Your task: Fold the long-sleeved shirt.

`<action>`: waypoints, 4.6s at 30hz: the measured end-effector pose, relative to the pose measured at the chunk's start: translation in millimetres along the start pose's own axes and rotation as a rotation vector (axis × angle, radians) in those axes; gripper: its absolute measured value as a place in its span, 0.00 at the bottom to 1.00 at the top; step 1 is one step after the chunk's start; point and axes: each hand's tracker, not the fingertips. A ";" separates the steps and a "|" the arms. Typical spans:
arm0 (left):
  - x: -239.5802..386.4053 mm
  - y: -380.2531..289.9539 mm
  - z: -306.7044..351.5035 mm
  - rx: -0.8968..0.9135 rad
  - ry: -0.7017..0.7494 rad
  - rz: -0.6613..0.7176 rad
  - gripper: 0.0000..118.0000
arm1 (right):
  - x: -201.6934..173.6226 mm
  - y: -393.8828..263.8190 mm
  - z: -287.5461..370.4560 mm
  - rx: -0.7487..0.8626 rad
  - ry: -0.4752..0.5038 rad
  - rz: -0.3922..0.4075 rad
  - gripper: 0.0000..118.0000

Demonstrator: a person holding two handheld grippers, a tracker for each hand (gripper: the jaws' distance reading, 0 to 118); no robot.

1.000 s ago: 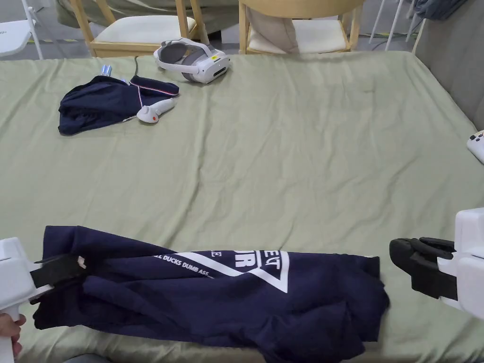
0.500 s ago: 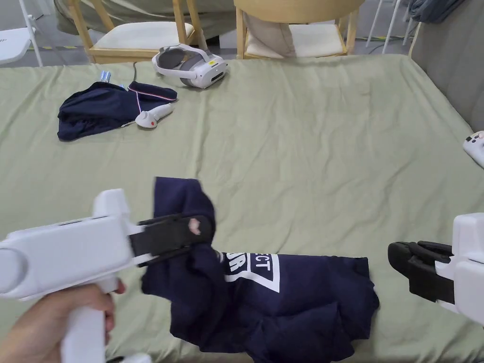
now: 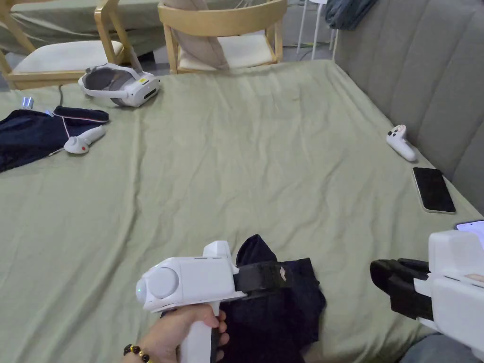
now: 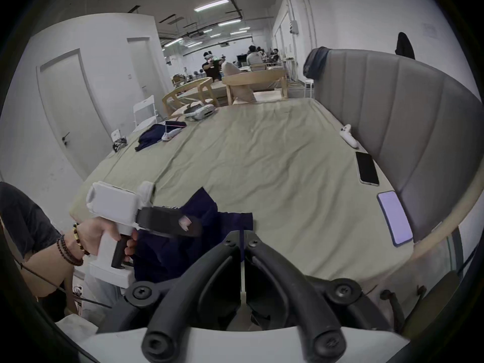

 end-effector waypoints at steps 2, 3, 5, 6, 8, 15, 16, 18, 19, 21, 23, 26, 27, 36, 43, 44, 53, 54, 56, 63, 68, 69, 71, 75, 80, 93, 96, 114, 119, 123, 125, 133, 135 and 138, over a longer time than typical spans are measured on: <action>10.9 6.5 23.3 0.036 -0.026 -0.033 0.92 | 2.1 -1.4 -1.1 -0.005 -0.010 -0.006 0.01; 16.6 11.2 36.0 0.058 -0.024 -0.061 0.92 | 2.2 -1.6 -2.4 -0.008 -0.011 -0.007 0.01; 19.9 18.6 74.1 0.144 0.001 -0.106 0.92 | 1.5 -1.3 -6.2 -0.013 -0.007 -0.005 0.01; 23.5 20.5 91.9 0.192 0.009 -0.116 0.92 | 0.0 -1.2 -7.1 -0.012 -0.004 -0.005 0.01; 28.0 22.6 132.0 0.271 0.001 -0.126 0.91 | -3.5 0.5 -8.5 -0.008 0.012 -0.009 0.01; 40.5 -15.8 191.3 0.375 0.364 -0.371 0.04 | -16.8 4.3 -21.2 -0.016 0.045 0.006 0.01; 40.6 -23.3 184.5 0.384 0.446 -0.409 0.04 | -15.7 3.3 -25.2 -0.018 0.049 0.007 0.01; 40.7 -33.5 157.7 0.349 0.534 -0.452 0.04 | -18.9 4.1 -28.5 -0.024 0.057 0.009 0.02; 38.6 -39.3 143.6 0.322 0.556 -0.455 0.04 | -20.7 4.5 -29.5 -0.026 0.059 0.011 0.02; 26.1 -40.4 113.0 0.260 0.509 -0.452 0.04 | -23.5 4.2 -28.7 -0.026 0.058 0.020 0.02; 29.9 -48.9 78.1 0.210 0.421 -0.452 0.04 | -24.5 4.4 -27.0 -0.028 0.058 0.030 0.02; 44.5 -62.1 23.4 0.094 0.320 -0.461 0.04 | -23.7 2.4 -24.3 -0.033 0.029 0.035 0.02; 47.1 -65.8 5.3 0.055 0.302 -0.458 0.04 | -23.0 2.3 -23.1 -0.036 0.017 0.037 0.02; 43.4 -73.6 -82.6 -0.151 0.306 -0.411 0.04 | -8.8 -6.9 -10.6 -0.041 -0.026 -0.002 0.02; 73.5 -34.9 29.6 0.081 0.209 -0.370 0.04 | -27.2 15.0 -26.9 0.031 0.060 -0.013 0.02; 73.8 -30.1 52.1 0.129 0.185 -0.350 0.04 | -32.9 18.9 -34.2 0.034 0.094 -0.020 0.02; 18.4 -32.6 183.4 0.343 0.340 -0.153 0.04 | -24.5 -33.3 -165.5 -0.273 0.365 -0.300 0.02; 6.6 -35.7 190.5 0.352 0.344 -0.116 0.04 | -25.8 -40.7 -174.7 -0.316 0.328 -0.283 0.02; -14.0 -43.3 196.1 0.361 0.354 -0.015 0.31 | -28.1 -51.4 -183.1 -0.373 0.204 -0.190 0.02; -80.9 -52.6 182.3 0.341 0.212 0.254 0.92 | -27.8 -61.7 -185.5 -0.341 0.195 -0.200 0.02; -112.4 -54.9 116.7 0.260 0.142 0.267 0.92 | -34.6 -58.6 -182.4 -0.340 0.180 -0.175 0.02; -73.5 -59.4 105.9 0.240 0.128 0.266 0.92 | -35.0 -58.7 -182.1 -0.339 0.178 -0.172 0.02; -68.3 -58.8 78.5 0.196 0.102 0.288 0.92 | -35.3 -58.8 -181.6 -0.338 0.175 -0.173 0.02; -83.1 -49.7 52.6 0.162 0.258 0.154 0.72 | -33.5 -59.3 -182.4 -0.335 0.167 -0.179 0.02; -31.5 -58.1 60.1 0.130 0.283 0.089 0.30 | -39.9 -58.2 -182.6 -0.330 0.143 -0.176 0.02; -75.7 -5.9 219.0 0.239 0.318 -0.055 0.20 | -209.6 42.0 -195.6 -0.102 0.247 0.127 0.02; -112.8 2.7 284.7 0.295 0.362 0.016 0.20 | -265.0 53.1 -213.9 -0.070 0.291 0.177 0.02; -256.1 28.4 500.6 0.531 0.855 0.078 0.92 | -476.9 43.0 -285.6 0.020 0.495 0.398 0.02; -176.6 45.9 505.1 0.711 0.868 -0.119 0.40 | -426.1 84.4 -234.2 0.113 0.458 0.331 0.02; -65.3 42.5 450.1 0.880 0.829 -0.454 0.03 | -366.8 127.7 -165.8 0.329 0.427 0.311 0.02; -19.9 43.2 422.8 0.950 0.762 -0.551 0.03 | -332.9 145.0 -130.4 0.412 0.390 0.302 0.02; 101.7 38.1 269.4 1.072 0.795 -0.814 0.03 | -197.9 173.3 -39.9 0.690 0.043 0.200 0.02; 112.1 35.1 239.6 1.069 0.761 -0.828 0.03 | -168.2 165.8 -33.3 0.737 -0.056 0.180 0.02; 114.6 31.1 191.8 1.034 0.777 -0.813 0.03 | -131.8 143.4 -35.7 0.753 -0.169 0.164 0.02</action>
